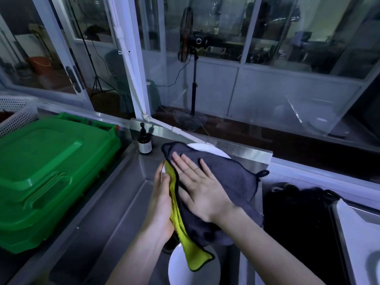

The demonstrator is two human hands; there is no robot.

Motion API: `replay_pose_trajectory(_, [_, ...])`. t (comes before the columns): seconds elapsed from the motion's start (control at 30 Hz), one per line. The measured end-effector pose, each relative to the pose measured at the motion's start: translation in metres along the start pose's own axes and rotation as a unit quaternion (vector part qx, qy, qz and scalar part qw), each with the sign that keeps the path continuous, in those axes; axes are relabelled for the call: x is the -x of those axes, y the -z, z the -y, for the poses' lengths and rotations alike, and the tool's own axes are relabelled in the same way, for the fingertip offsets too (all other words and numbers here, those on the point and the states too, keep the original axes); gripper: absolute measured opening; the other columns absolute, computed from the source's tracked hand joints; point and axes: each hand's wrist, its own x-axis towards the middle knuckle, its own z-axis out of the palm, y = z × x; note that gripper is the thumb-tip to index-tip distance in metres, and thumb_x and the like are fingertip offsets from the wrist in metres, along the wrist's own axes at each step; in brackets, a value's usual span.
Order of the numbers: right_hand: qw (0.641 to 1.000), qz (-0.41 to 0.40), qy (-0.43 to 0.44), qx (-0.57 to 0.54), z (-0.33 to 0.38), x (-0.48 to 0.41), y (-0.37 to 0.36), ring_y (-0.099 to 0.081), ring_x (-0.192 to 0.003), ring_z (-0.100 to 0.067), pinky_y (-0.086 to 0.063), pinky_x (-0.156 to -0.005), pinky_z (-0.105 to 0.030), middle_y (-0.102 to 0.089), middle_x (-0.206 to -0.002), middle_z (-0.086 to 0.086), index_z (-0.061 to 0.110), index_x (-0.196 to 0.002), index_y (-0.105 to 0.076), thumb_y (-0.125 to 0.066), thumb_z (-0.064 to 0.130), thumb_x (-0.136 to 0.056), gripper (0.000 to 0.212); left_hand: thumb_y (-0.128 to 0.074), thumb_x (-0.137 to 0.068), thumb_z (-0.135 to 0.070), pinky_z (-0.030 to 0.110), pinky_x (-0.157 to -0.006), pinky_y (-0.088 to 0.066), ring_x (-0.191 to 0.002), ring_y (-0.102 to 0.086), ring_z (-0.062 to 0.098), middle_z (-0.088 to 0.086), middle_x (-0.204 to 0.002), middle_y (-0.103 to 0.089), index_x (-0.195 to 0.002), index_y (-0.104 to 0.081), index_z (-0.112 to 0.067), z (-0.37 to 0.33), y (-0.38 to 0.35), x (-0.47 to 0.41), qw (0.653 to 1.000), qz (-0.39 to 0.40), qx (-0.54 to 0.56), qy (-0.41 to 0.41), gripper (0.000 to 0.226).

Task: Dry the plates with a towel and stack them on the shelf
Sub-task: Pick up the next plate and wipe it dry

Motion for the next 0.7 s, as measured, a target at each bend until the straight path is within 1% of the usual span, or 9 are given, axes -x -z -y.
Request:
replay_pose_trajectory(0.07, [0.997,-0.022,-0.069,0.006,-0.016,-0.009,0.002,0.011,-0.149,-0.005,0.002,-0.122,-0.040,0.010,-0.161,0.015,0.031,-0.155,0.000,-0.018,0.051,-0.102,0.060,-0.044,-0.106,-0.038,0.037,-0.110,-0.044,-0.128,-0.057,0.006,-0.013,-0.140,-0.061,-0.140,-0.051,-0.041,-0.002,0.002,0.003,0.999,-0.018,-0.037,-0.025,0.035])
replay_pose_trajectory(0.13, [0.989,-0.032,-0.142,0.035,-0.035,-0.012,0.007,0.010,-0.150,-0.009,0.003,-0.122,-0.040,0.011,-0.162,0.010,0.029,-0.155,0.001,-0.023,0.048,-0.103,0.060,-0.049,-0.099,-0.045,0.047,-0.118,-0.034,-0.137,-0.048,0.009,-0.019,-0.144,-0.055,-0.134,-0.054,-0.051,-0.004,0.005,0.006,0.996,-0.047,-0.065,-0.037,0.037])
replay_pose_trajectory(0.17, [0.985,-0.029,-0.160,0.050,-0.042,-0.008,0.008,0.010,-0.150,-0.011,0.004,-0.122,-0.041,0.013,-0.162,0.008,0.027,-0.155,0.002,-0.022,0.047,-0.103,0.061,-0.048,-0.099,-0.043,0.048,-0.118,-0.032,-0.137,-0.047,0.007,-0.022,-0.143,-0.055,-0.131,-0.055,-0.054,-0.004,0.008,0.005,0.995,-0.063,-0.064,-0.046,0.035])
replay_pose_trajectory(0.3, [0.991,-0.010,-0.115,0.061,-0.026,0.027,0.001,0.010,-0.150,-0.016,-0.001,-0.122,-0.046,0.010,-0.162,0.005,0.022,-0.156,0.001,-0.009,0.048,-0.094,0.067,-0.043,-0.107,-0.030,0.036,-0.106,-0.044,-0.120,-0.058,-0.005,-0.028,-0.128,-0.064,-0.122,-0.062,-0.055,-0.010,0.009,-0.001,0.991,-0.077,-0.058,-0.089,0.035])
replay_pose_trajectory(0.43, [0.999,0.008,-0.032,-0.038,0.006,0.033,-0.011,0.015,-0.149,-0.007,0.006,-0.122,-0.040,0.011,-0.162,0.013,0.027,-0.154,0.005,-0.013,0.046,-0.092,0.068,-0.038,-0.109,-0.029,0.038,-0.106,-0.043,-0.130,-0.057,0.010,-0.012,-0.139,-0.062,-0.136,-0.054,-0.047,0.001,0.001,-0.003,0.998,-0.021,-0.045,-0.045,0.037])
replay_pose_trajectory(0.5, [0.999,-0.017,-0.031,-0.018,0.001,0.018,-0.007,0.014,-0.149,-0.006,0.005,-0.122,-0.040,0.012,-0.161,0.015,0.031,-0.152,0.008,-0.010,0.046,-0.093,0.064,-0.036,-0.110,-0.028,0.037,-0.105,-0.044,-0.129,-0.058,0.012,-0.008,-0.140,-0.062,-0.142,-0.050,-0.041,0.006,-0.003,0.000,0.999,0.005,-0.037,-0.024,0.038])
replay_pose_trajectory(0.57, [0.997,-0.037,-0.068,0.016,-0.016,0.002,0.001,0.011,-0.149,-0.007,0.002,-0.122,-0.041,0.012,-0.161,0.013,0.032,-0.153,0.006,-0.014,0.048,-0.097,0.062,-0.037,-0.109,-0.032,0.038,-0.104,-0.044,-0.129,-0.058,0.010,-0.007,-0.141,-0.061,-0.142,-0.050,-0.039,0.007,-0.004,0.004,0.999,0.020,-0.047,-0.015,0.036])
replay_pose_trajectory(0.63, [0.990,-0.053,-0.124,0.040,-0.034,-0.007,0.009,0.004,-0.151,-0.011,-0.002,-0.121,-0.042,0.006,-0.164,0.009,0.031,-0.155,0.000,-0.027,0.047,-0.100,0.064,-0.046,-0.103,-0.044,0.043,-0.110,-0.042,-0.134,-0.053,0.012,-0.010,-0.145,-0.057,-0.136,-0.054,-0.045,0.006,0.000,0.008,0.997,0.007,-0.076,-0.006,0.035])
replay_pose_trajectory(0.7, [0.978,-0.060,-0.193,0.044,-0.048,-0.012,0.016,-0.021,-0.147,-0.020,-0.020,-0.117,-0.043,-0.018,-0.163,0.002,0.030,-0.156,-0.012,-0.037,0.047,-0.098,0.065,-0.049,-0.095,-0.048,0.049,-0.116,-0.034,-0.140,-0.045,0.012,-0.016,-0.148,-0.052,-0.132,-0.055,-0.054,0.003,0.004,0.009,0.996,-0.015,-0.087,-0.014,0.038])
